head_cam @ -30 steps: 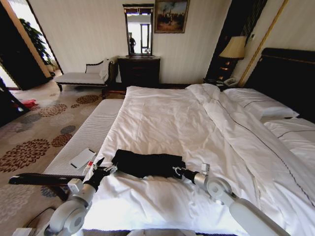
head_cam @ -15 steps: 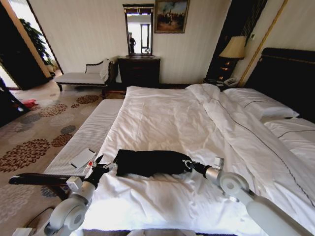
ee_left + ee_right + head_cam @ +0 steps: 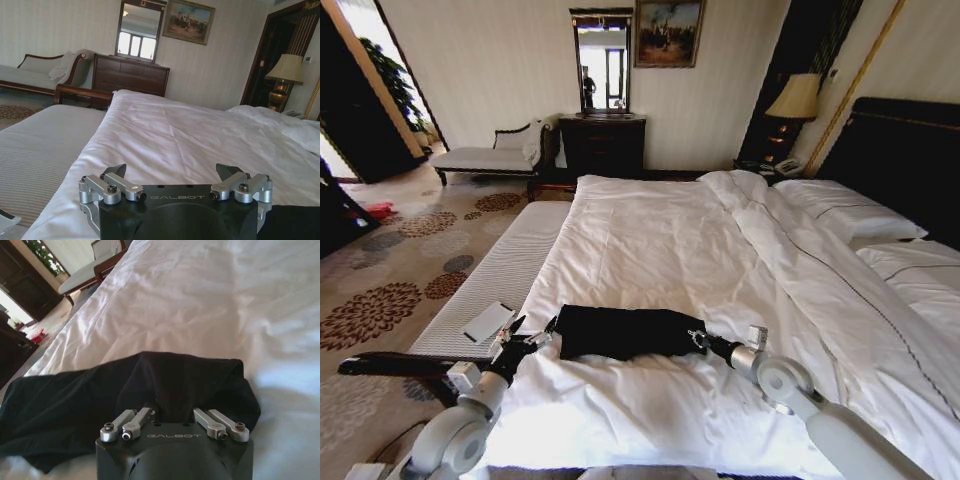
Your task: Fold the clothes on the bed.
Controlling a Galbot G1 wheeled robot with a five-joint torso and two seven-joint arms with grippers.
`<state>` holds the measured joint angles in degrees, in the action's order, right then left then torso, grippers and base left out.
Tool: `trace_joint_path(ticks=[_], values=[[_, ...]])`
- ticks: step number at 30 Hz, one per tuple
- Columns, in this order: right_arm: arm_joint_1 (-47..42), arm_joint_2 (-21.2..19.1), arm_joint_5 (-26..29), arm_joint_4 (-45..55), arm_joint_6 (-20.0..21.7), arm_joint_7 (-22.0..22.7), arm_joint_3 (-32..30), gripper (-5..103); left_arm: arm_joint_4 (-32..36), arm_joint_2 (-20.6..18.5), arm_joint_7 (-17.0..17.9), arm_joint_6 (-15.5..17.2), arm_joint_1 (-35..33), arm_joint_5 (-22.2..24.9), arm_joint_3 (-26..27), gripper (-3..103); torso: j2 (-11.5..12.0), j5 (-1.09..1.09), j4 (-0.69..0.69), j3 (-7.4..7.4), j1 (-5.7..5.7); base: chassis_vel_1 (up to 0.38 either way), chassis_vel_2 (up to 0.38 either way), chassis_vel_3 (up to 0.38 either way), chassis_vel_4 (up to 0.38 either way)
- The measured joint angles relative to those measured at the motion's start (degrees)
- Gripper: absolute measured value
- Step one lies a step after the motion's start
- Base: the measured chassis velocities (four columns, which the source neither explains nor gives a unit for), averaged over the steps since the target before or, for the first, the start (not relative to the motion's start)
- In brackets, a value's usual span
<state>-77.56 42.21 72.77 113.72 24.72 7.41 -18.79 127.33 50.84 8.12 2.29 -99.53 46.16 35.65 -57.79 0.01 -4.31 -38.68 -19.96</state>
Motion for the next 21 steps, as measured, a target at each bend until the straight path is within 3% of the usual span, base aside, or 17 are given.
trace_joint_path(ticks=[3, 5, 8, 9, 11, 14, 15, 17, 21], values=[[-3.2, -1.1, -1.2, 2.0, 1.7, 0.7, -2.1, 35, 0.0, -0.3, 0.1, 0.1, 1.0, 0.0, -0.7, 100, 0.0, -0.02, -0.02, 0.0, 0.0, 0.0, 0.0, 0.0, 0.0], [-3.7, -1.4, -1.4, 1.9, 2.1, 1.0, -2.8, 35, 0.0, -0.4, 0.3, 0.1, 1.5, 0.1, -1.0, 100, 0.0, -0.01, -0.02, 0.0, 0.01, 0.0, 0.0, 0.0, 0.0], [-2.8, -2.0, -0.9, -0.4, 2.5, 1.1, -3.5, 51, -0.1, -0.9, 0.7, 0.4, 2.4, 0.1, -2.0, 100, 0.0, -0.02, -0.01, 0.0, 0.01, 0.0, 0.0, 0.0, 0.0], [-2.8, -2.0, -0.9, -0.4, 2.5, 1.1, -3.5, 51, -0.1, -0.9, 0.7, 0.4, 2.4, 0.1, -2.0, 100, 0.0, -0.02, -0.01, 0.0, 0.01, 0.0, 0.0, 0.0, 0.0], [-1.0, -2.0, -0.1, -2.5, 2.6, 0.6, -2.6, 63, -0.1, -1.1, 1.0, 0.5, 2.6, 0.0, -2.3, 100, 0.0, -0.01, 0.0, 0.0, 0.0, 0.0, 0.0, 0.0, 0.0], [0.5, -1.6, 0.3, -3.9, 2.6, 0.0, -1.4, 68, -0.1, -1.2, 1.2, 0.6, 2.4, 0.0, -2.3, 100, 0.0, 0.0, 0.0, -0.01, 0.0, 0.0, 0.0, 0.0, 0.0], [1.4, -0.9, 0.4, -5.0, 2.7, -0.7, -0.4, 79, -0.1, -1.3, 1.2, 0.6, 1.9, -0.1, -1.8, 100, 0.0, 0.0, 0.0, 0.0, 0.0, 0.0, 0.0, 0.0, 0.0], [1.7, -0.6, 0.4, -5.5, 2.8, -1.1, 0.1, 79, -0.1, -1.4, 1.2, 0.6, 1.6, -0.1, -1.5, 100, 0.0, -0.01, 0.01, -0.01, 0.0, 0.0, 0.0, 0.0, 0.0], [2.3, 0.2, 0.4, -6.7, 2.8, -2.8, 1.3, 95, -0.1, -1.7, 1.3, 0.7, 1.2, -0.1, -0.9, 100, 0.0, -0.02, 0.0, 0.0, 0.0, 0.0, 0.0, 0.0, 0.0]])
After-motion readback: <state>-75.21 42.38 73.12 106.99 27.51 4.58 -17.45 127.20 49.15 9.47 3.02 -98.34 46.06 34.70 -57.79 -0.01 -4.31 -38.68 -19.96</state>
